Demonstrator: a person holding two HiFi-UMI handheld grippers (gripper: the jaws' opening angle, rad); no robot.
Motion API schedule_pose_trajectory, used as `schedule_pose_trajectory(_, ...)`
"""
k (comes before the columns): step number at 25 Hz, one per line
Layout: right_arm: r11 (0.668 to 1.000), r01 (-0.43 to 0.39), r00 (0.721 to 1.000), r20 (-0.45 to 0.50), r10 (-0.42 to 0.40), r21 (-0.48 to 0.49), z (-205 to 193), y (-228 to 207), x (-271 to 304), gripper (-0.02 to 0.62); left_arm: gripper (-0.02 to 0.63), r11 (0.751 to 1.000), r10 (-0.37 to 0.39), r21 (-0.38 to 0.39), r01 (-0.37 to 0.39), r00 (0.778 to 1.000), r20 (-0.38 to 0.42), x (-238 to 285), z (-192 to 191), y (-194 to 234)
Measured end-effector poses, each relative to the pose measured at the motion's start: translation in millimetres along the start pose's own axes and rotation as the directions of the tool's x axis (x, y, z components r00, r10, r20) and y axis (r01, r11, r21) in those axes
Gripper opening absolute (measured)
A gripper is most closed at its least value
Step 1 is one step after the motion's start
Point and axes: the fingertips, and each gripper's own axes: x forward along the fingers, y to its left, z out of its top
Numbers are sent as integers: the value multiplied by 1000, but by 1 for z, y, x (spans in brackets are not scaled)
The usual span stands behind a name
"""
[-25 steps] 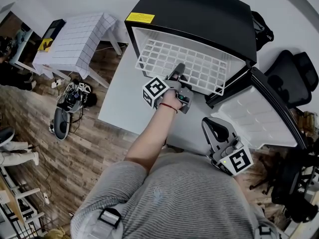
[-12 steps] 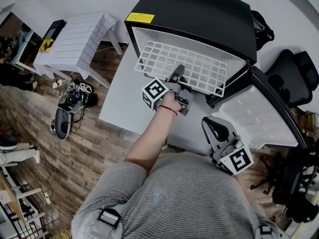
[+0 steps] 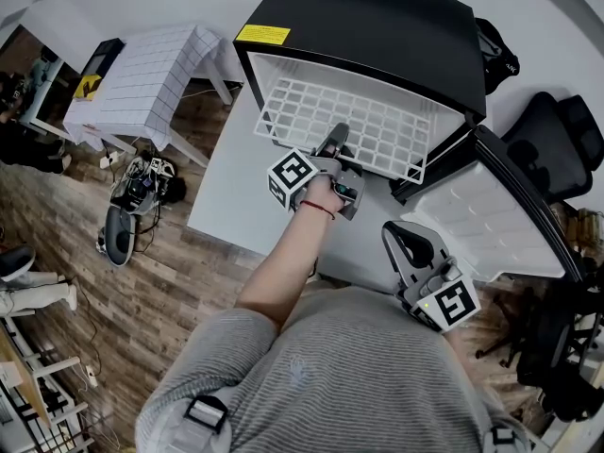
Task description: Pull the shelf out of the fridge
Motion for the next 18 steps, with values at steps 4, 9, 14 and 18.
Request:
schedule_pose_trajectory(4, 1000, -3, 1000, -2, 3, 1, -1, -2, 0, 17, 34, 1000, -4, -6, 4, 1000, -2, -6, -3, -1)
schedule_pose_trajectory(9, 1000, -15, 1000, 1, 15, -4, -1, 0, 3, 17, 34, 1000, -4, -6, 4, 1000, 1, -9, -2, 1)
schedule_pose_trajectory(14, 1000, -12, 1000, -2, 12, 0, -2, 0, 1, 17, 34, 1000, -4, -11, 4, 1000, -1, -13, -4, 0)
schedule_pose_trajectory(18, 1000, -10, 1000, 0, 10, -4, -2, -1, 0, 17, 34, 1000, -5, -11, 5, 1000, -2, -18, -4, 1)
